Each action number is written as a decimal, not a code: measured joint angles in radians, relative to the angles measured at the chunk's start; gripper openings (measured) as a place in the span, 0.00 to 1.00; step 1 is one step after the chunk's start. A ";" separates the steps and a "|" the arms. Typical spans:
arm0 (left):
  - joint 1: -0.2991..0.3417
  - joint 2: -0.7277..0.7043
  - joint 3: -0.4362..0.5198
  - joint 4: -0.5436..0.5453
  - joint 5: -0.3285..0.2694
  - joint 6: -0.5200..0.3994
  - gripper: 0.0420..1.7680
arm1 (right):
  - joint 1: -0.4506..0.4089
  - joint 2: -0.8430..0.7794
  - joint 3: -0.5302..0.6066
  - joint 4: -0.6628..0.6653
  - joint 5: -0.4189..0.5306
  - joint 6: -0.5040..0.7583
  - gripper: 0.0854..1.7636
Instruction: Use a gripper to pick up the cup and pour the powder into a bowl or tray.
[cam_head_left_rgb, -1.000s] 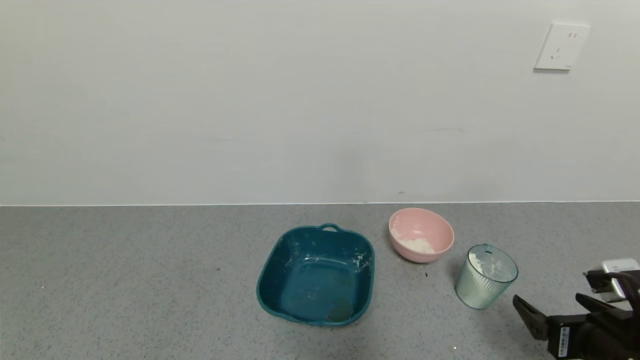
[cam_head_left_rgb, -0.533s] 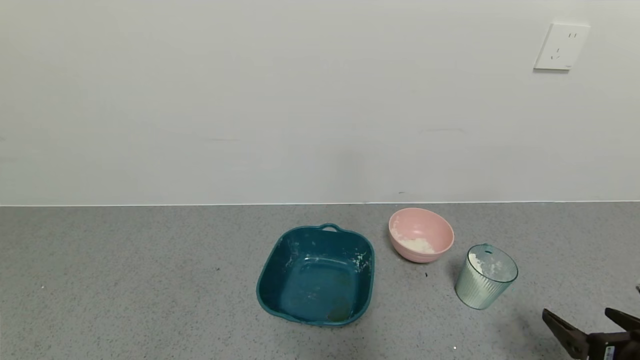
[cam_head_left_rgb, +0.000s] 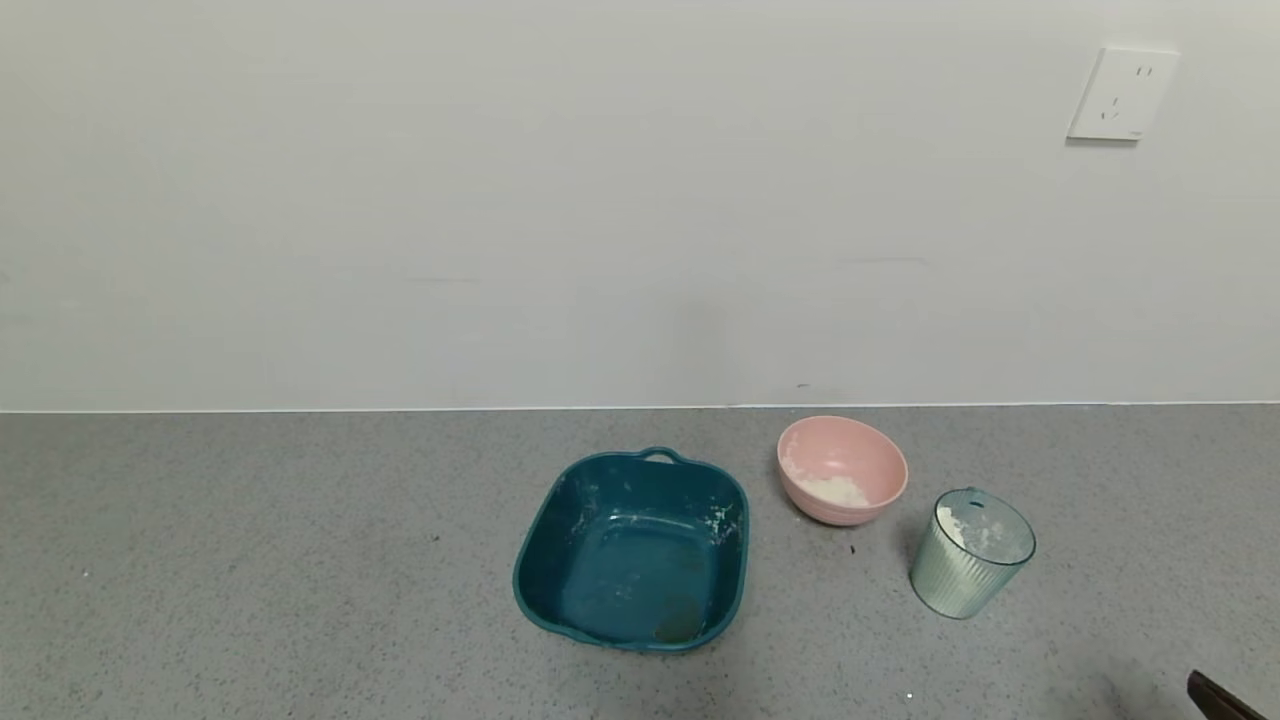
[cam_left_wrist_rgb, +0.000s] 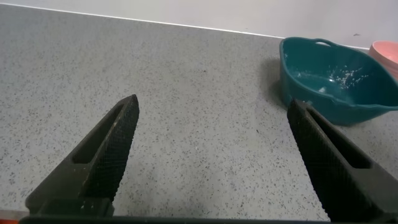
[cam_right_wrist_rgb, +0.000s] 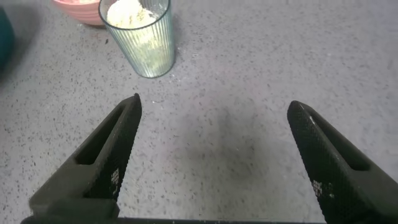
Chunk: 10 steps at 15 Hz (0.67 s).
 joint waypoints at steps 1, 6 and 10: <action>0.000 0.000 0.000 0.000 0.000 0.000 0.97 | -0.011 -0.049 0.001 0.035 0.002 -0.007 0.96; 0.000 0.000 0.000 0.000 0.000 0.000 0.97 | -0.055 -0.289 -0.007 0.213 0.020 -0.075 0.96; 0.000 0.000 0.000 0.000 0.000 0.000 0.97 | -0.059 -0.451 -0.014 0.314 0.040 -0.091 0.96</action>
